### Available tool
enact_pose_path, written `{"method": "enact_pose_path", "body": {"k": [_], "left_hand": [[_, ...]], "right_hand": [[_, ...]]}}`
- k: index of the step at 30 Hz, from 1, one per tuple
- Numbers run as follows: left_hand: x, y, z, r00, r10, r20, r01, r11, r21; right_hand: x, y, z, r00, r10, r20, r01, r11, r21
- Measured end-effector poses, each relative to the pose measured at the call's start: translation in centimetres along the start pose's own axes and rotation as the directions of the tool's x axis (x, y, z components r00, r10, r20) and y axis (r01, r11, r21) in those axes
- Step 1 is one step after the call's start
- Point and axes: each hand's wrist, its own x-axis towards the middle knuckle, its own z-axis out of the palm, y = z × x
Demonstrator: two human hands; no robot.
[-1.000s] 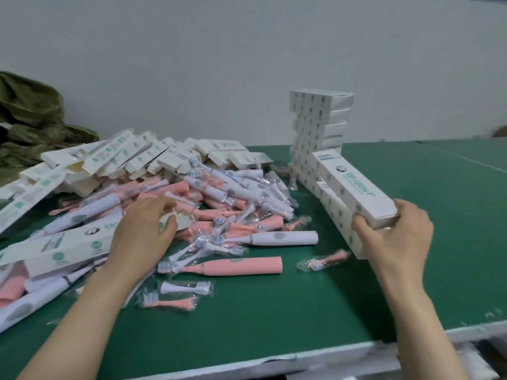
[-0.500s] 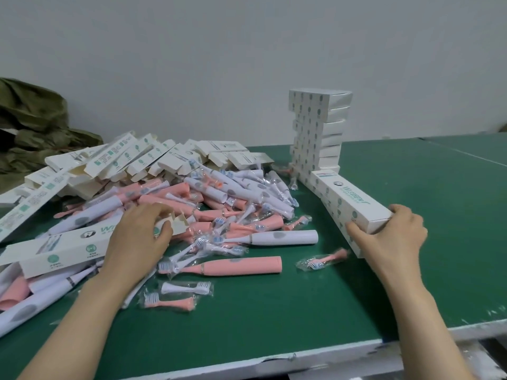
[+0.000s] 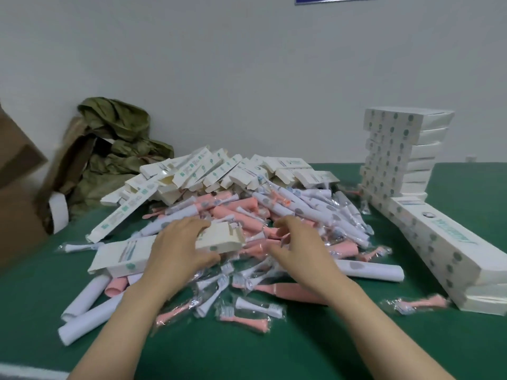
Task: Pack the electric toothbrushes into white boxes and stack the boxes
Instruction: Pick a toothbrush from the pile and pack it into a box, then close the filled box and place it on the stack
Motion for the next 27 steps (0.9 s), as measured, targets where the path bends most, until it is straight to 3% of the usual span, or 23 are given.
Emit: {"method": "enact_pose_path", "body": {"k": [2, 4, 6, 8, 9, 11, 13, 15, 17, 19, 22, 25, 27], "left_hand": [[-0.1, 0.1, -0.3, 0.997, 0.08, -0.023, -0.081, 0.996, -0.048], [-0.4, 0.7, -0.6, 0.979, 0.187, -0.086, -0.193, 0.978, -0.073], [-0.6, 1.8, -0.8, 0.941, 0.289, -0.176, -0.305, 0.95, -0.072], [-0.5, 2.5, -1.1, 0.903, 0.361, -0.231, -0.369, 0.929, 0.008], [-0.4, 2.4, -1.4, 0.913, 0.338, -0.227, -0.333, 0.941, 0.062], [0.1, 0.9, -2.2, 0.967, 0.114, -0.226, -0.098, 0.992, 0.083], [0.4, -1.0, -3.4, 0.952, -0.107, -0.286, 0.088, 0.993, -0.077], [0.7, -2.2, -4.3, 0.908, -0.224, -0.355, 0.103, 0.939, -0.327], [1.1, -2.1, -4.3, 0.924, -0.251, -0.288, -0.018, 0.725, -0.689], [1.4, -1.5, -3.7, 0.944, -0.201, -0.261, -0.15, 0.444, -0.883], [2.1, -0.5, -3.3, 0.934, -0.14, -0.329, -0.291, 0.237, -0.927], [3.1, 2.1, -3.1, 0.957, -0.074, -0.281, -0.286, -0.063, -0.956], [3.8, 4.4, -3.6, 0.954, -0.154, -0.256, -0.277, -0.136, -0.951]], "right_hand": [[1.3, -1.4, 0.9, 0.989, 0.065, 0.132, -0.096, 0.965, 0.245], [2.2, -2.1, 1.6, 0.975, 0.09, 0.205, -0.161, 0.917, 0.366], [2.7, -2.3, 2.1, 0.976, 0.113, 0.186, -0.185, 0.881, 0.435], [3.2, -2.3, 1.9, 0.974, 0.161, 0.16, -0.226, 0.764, 0.605], [3.4, -2.0, 1.6, 0.972, 0.174, 0.158, -0.235, 0.69, 0.684], [3.7, -1.3, 0.6, 0.968, 0.186, 0.166, -0.245, 0.594, 0.766], [3.9, -0.3, -0.1, 0.971, 0.173, 0.167, -0.235, 0.543, 0.806], [3.9, 0.5, -0.5, 0.975, 0.159, 0.154, -0.213, 0.491, 0.844], [3.8, 1.0, -0.5, 0.973, 0.14, 0.181, -0.223, 0.397, 0.89], [3.8, 0.8, -0.4, 0.964, 0.09, 0.252, -0.267, 0.312, 0.912], [4.1, 0.0, 0.5, 0.941, 0.064, 0.332, -0.336, 0.282, 0.899], [4.0, 0.2, 1.0, 0.935, 0.052, 0.35, -0.35, 0.279, 0.894], [3.9, 0.5, 1.1, 0.938, 0.061, 0.34, -0.342, 0.301, 0.89]]}}
